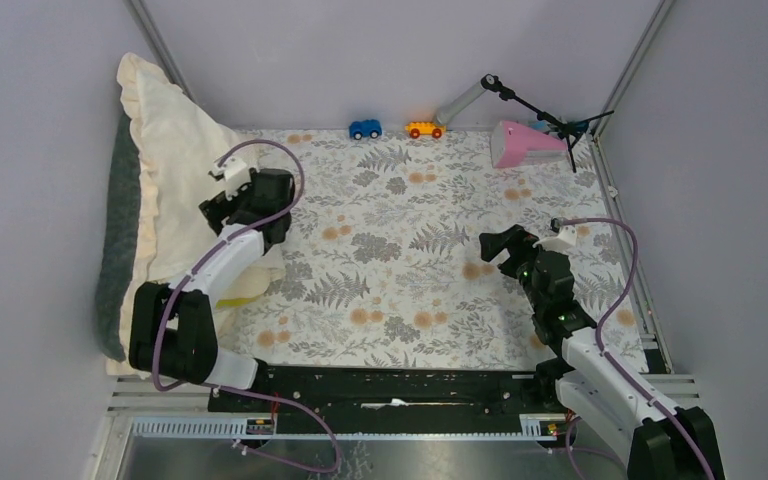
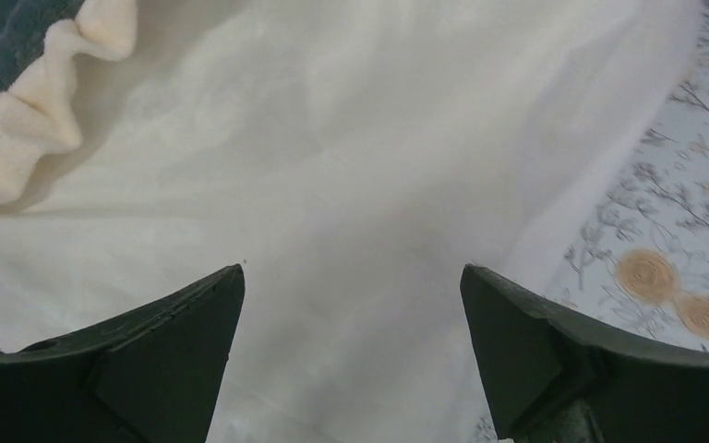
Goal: Remove the pillowcase from the pillow
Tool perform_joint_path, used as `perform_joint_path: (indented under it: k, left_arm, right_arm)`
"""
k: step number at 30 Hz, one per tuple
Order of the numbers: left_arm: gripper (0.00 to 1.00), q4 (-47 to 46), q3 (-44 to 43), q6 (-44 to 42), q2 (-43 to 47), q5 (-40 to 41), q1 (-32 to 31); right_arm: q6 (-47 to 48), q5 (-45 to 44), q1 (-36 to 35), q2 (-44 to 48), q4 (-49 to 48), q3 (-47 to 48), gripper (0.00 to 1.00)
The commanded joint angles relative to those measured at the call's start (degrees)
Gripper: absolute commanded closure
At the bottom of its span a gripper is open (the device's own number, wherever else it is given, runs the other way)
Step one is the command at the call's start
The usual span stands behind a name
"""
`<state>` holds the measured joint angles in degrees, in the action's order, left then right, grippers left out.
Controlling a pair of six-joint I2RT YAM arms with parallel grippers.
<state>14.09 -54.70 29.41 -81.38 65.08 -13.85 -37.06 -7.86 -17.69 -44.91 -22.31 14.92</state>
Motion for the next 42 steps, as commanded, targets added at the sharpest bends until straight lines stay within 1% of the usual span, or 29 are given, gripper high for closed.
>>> perform_joint_path:
  k: [1,5,8,9,10,11,12,14,15,16,17,18,20,22,23,24,26,28,30,33,34,35,36,37,38,39,42]
  left_arm:
    - [0.01,3.53,1.36,9.06,0.63,-9.18,7.82]
    - [0.01,8.84,2.95,21.23,-2.79,-16.97,14.31]
    - [0.01,8.52,3.21,23.01,-7.37,-24.72,18.74]
    - [0.01,8.46,2.74,23.09,-9.51,-28.96,20.0]
    - [0.06,8.25,2.1,22.53,-11.56,-32.71,21.26]
    - [0.23,7.77,1.45,21.56,-13.52,-35.74,22.49]
    - [0.34,7.42,1.06,21.01,-14.68,-37.76,23.29]
    - [0.47,3.65,2.95,19.07,-13.8,-38.92,23.68]
    - [0.58,0.72,4.84,17.37,-11.8,-40.07,23.69]
    - [0.77,-2.51,7.05,15.75,-9.22,-41.62,23.62]
    - [0.99,-5.69,9.43,14.45,-6.27,-44.04,23.68]
    - [1.0,-8.82,11.76,13.64,-3.19,-46.82,23.62]
    - [1.0,-16.93,17.22,13.02,3.02,-55.96,23.4]
    - [1.0,-26.14,23.25,15.04,8.85,-67.26,22.23]
    - [1.0,-29.15,25.08,16.99,11.08,-71.1,21.11]
    - [1.0,-29.77,25.69,18.95,13.91,-72.86,19.69]
    - [1.0,-29.26,24.93,21.31,17.51,-73.37,15.3]
    - [1.0,-27.66,22.25,23.53,20.72,-72.72,10.97]
    - [0.99,-26.95,19.68,28.39,23.16,-72.65,7.48]
    - [0.98,-32.54,17.57,35.48,24.92,-73.81,2.69]
    - [0.94,-32.81,15.58,36.46,25.14,-72.84,0.71]
    - [0.81,-32.44,14.22,36.42,25.26,-71.75,-1.23]
    - [0.56,-31.53,11.57,35.34,25.24,-70.62,-3.31]
    - [0.22,-28.62,9.01,33.32,25.02,-69.22,-5.12]
    - [0.04,-24.98,6.4,30.9,24.76,-67.28,-6.54]
    - [0.01,-21.57,4.4,28.46,24.36,-65.77,-7.57]
    - [0.01,-14.69,2.06,22.31,23.74,-62.76,-8.12]
  right_arm:
    - [-0.43,-0.26,-0.24,0.78,-2.64,-0.46,0.0]
    - [-0.53,-0.12,-0.26,0.78,-2.71,-0.46,0.0]
    - [-0.59,-0.14,-0.24,1.02,-2.66,-0.53,0.0]
    - [-0.58,-0.14,-0.24,1.17,-2.61,-0.51,0.0]
    - [-0.64,-0.14,-0.26,1.36,-2.53,-0.62,0.0]
    - [-0.65,-0.16,-0.24,1.64,-2.42,-0.6,0.0]
    - [-0.64,-0.3,-0.23,1.92,-2.33,-0.67,0.0]
    - [-0.57,-0.51,-0.24,2.46,-2.29,-0.81,0.0]
    - [-0.6,-0.65,-0.24,2.68,-2.27,-0.93,0.0]
    - [-0.64,-0.74,-0.24,2.86,-2.3,-0.94,0.0]
    - [-0.69,-0.75,-0.24,2.95,-2.37,-1.03,0.0]
    - [-0.68,-0.78,-0.24,2.98,-2.47,-1.04,0.0]
    - [-0.77,-0.4,-0.24,3.06,-2.67,-1.04,0.0]
    - [-0.74,-0.17,-0.28,3.29,-2.83,-1.12,0.0]
    - [-0.72,-0.19,-0.24,3.43,-2.79,-1.12,0.0]
    - [-0.73,-0.21,-0.24,3.58,-2.79,-1.18,0.0]
    - [-0.78,-0.18,-0.24,3.68,-2.89,-1.27,0.0]
    - [-0.82,0.15,-0.24,3.53,-3.25,-1.48,0.0]
    - [-0.97,0.5,-0.24,3.42,-3.35,-1.46,0.0]
    - [-0.99,0.81,-0.21,3.63,-3.52,-1.38,0.0]
    - [-1.03,0.9,-0.28,3.68,-3.58,-1.4,0.0]
    - [-1.06,0.91,-0.24,3.68,-3.62,-1.45,0.0]
    - [-1.08,0.99,-0.31,3.48,-3.62,-1.4,0.0]
    - [-1.09,1.0,-0.25,3.23,-3.64,-1.27,0.01]
    - [-1.04,1.12,-0.24,2.78,-3.55,-1.1,0.0]
    - [-1.06,1.36,-0.26,2.31,-3.47,-0.91,0.0]
    - [-0.89,2.74,-0.22,0.4,-3.32,0.08,0.0]
